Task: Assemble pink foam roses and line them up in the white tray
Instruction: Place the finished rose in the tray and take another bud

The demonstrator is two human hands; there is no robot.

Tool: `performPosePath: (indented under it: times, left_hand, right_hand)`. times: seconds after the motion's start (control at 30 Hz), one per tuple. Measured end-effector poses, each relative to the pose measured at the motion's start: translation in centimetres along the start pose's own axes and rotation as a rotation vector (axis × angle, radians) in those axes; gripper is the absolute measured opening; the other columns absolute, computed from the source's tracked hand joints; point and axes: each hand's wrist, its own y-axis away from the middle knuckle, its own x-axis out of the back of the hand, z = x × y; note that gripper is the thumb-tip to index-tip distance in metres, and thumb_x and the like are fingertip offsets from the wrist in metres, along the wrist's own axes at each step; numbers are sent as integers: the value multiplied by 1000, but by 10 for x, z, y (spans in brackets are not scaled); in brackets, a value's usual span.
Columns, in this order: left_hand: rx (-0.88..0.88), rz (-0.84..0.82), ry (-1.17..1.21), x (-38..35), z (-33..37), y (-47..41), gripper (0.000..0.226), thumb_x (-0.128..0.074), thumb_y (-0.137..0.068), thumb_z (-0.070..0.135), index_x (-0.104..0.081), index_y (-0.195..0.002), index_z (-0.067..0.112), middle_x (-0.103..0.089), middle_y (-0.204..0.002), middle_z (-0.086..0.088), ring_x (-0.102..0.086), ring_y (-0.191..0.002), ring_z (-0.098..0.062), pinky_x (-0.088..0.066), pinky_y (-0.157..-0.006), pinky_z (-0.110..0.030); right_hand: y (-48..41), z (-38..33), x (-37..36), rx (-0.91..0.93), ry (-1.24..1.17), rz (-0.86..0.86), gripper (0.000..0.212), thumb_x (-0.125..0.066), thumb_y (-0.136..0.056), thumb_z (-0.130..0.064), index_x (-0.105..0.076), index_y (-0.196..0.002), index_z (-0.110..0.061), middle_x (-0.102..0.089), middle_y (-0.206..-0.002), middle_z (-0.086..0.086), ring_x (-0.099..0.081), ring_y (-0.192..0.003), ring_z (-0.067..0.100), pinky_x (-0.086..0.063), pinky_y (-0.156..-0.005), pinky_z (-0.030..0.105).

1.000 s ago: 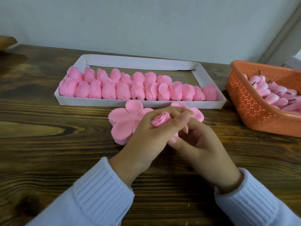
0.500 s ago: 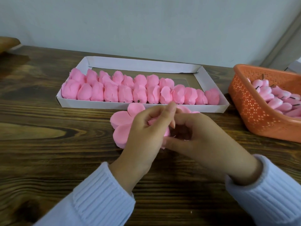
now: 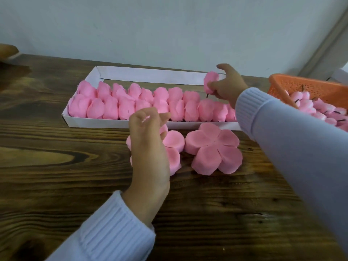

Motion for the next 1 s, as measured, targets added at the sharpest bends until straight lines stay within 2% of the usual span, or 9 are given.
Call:
performPosePath:
  times: [0.07, 0.17, 0.37, 0.47, 0.57, 0.67, 0.8, 0.9, 1.0]
  left_hand:
    - [-23, -31, -27, -1, -1, 1, 13, -49, -80, 40, -57, -89, 36, -71, -94, 5, -63, -103, -12, -45, -90, -31]
    - [-56, -64, -70, -2, -2, 2, 12, -47, -82, 38, -55, -91, 35, -71, -90, 11, -64, -95, -2, -42, -84, -27]
    - [-41, -58, -53, -3, -2, 1, 8, -49, -81, 36, -57, -84, 36, -71, -87, 11, -65, -90, 1, -41, -80, -26]
    - [-36, -65, -55, -3, -4, 1, 7, -51, -87, 31, -57, -84, 34, -70, -88, 10, -64, -89, 1, -41, -81, -27]
    - [-29, -59, -67, -3, -5, 1, 17, -51, -95, 21, -57, -84, 32, -70, -87, 11, -64, -88, 2, -41, -82, -27]
    - [-30, -72, -91, -4, -4, 1, 16, -51, -95, 22, -58, -84, 32, -70, -87, 13, -64, -89, 2, -41, -82, -27]
    - [-38, -85, -125, -5, -4, 1, 11, -51, -88, 31, -60, -80, 30, -68, -84, 15, -63, -87, 1, -43, -83, -28]
    - [-53, -90, -141, -5, -4, 0, 18, -47, -83, 35, -62, -72, 33, -67, -82, 13, -62, -86, -1, -42, -81, -27]
    - [-37, -97, -131, -4, -5, -2, 24, -47, -83, 37, -63, -66, 40, -67, -82, 12, -63, -89, -5, -42, -84, -30]
  right_hand:
    - [-3, 1, -4, 33, 97, 25, 55, -54, -84, -16, -46, -136, -31, -63, -103, 5, -68, -90, 26, -57, -83, 42]
    - [-3, -1, -12, 94, 192, 30, 46, -54, -88, -16, -51, -133, -22, -62, -121, 9, -63, -104, 26, -50, -87, 30]
    - [-5, 2, -23, 139, 552, -126, 42, -57, -92, -23, -55, -132, -11, -55, -136, 10, -52, -121, 27, -40, -91, 28]
    - [-4, 2, -18, 136, 555, -135, 32, -58, -90, -20, -64, -119, -7, -64, -118, 11, -59, -103, 27, -43, -78, 28]
    - [-6, 3, -13, 126, 530, -165, 15, -56, -90, -19, -67, -100, -15, -63, -96, 4, -56, -80, 20, -40, -66, 26]
    - [-4, 4, -14, 147, 605, -228, 13, -52, -93, -21, -62, -87, -15, -62, -93, 7, -51, -70, 17, -38, -60, 27]
    - [-1, 1, -16, 162, 630, -263, 32, -38, -101, -31, -59, -96, -8, -58, -89, 9, -53, -90, 25, -38, -76, 31]
    - [-6, -6, -8, 149, 541, -187, 44, -35, -103, -34, -44, -137, -8, -52, -133, 19, -48, -125, 32, -36, -103, 38]
    - [-10, -16, 17, 215, 447, 0, 54, -43, -100, -42, -36, -145, -13, -51, -137, 15, -49, -125, 27, -35, -99, 30]
